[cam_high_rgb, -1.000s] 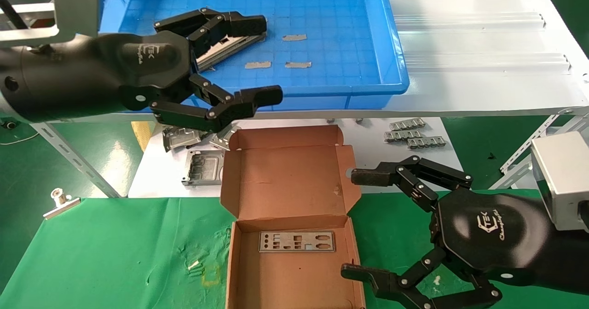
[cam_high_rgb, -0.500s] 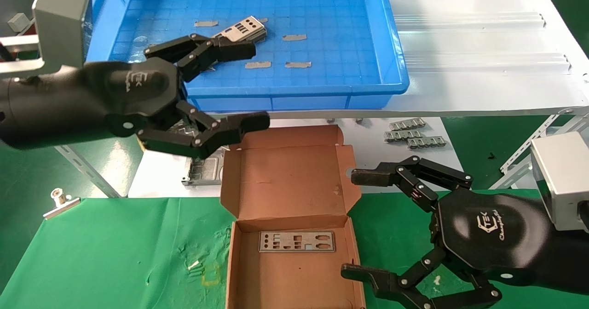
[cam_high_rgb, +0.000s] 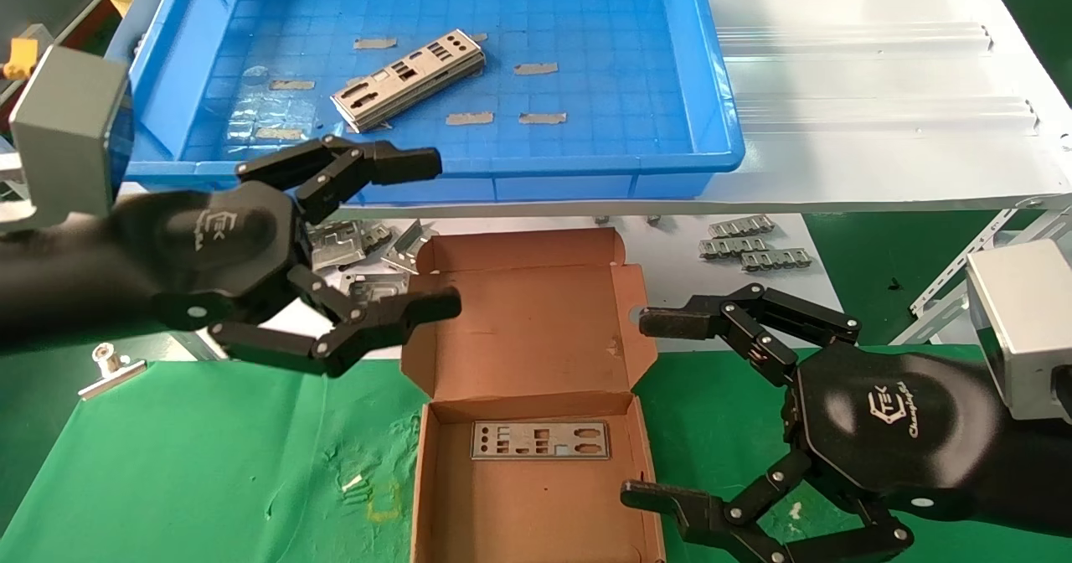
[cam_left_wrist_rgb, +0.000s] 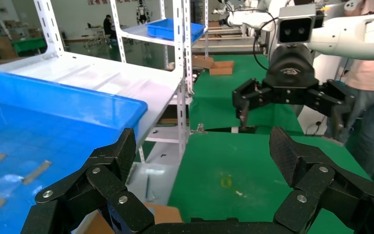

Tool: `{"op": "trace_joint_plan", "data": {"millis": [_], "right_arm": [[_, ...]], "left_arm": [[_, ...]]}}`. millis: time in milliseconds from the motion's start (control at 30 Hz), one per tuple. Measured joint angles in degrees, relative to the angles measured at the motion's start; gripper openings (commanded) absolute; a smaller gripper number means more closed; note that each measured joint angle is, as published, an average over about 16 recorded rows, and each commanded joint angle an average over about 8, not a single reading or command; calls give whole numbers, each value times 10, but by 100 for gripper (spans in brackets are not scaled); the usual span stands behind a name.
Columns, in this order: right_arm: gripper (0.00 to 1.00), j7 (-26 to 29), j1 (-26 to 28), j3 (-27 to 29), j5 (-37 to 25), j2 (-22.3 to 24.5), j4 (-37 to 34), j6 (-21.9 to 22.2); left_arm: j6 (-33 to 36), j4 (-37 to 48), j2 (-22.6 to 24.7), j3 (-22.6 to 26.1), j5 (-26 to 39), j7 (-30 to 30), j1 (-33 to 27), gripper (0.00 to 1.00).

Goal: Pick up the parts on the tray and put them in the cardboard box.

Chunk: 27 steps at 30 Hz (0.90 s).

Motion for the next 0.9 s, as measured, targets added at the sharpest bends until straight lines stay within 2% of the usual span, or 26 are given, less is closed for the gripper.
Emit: {"op": "trace_joint_plan", "data": {"millis": [900], "right_arm": [[100, 0, 0, 0, 0, 0, 0, 0]], "left_arm": [[-10, -161, -83, -102, -1, -61, 164, 100]]}}
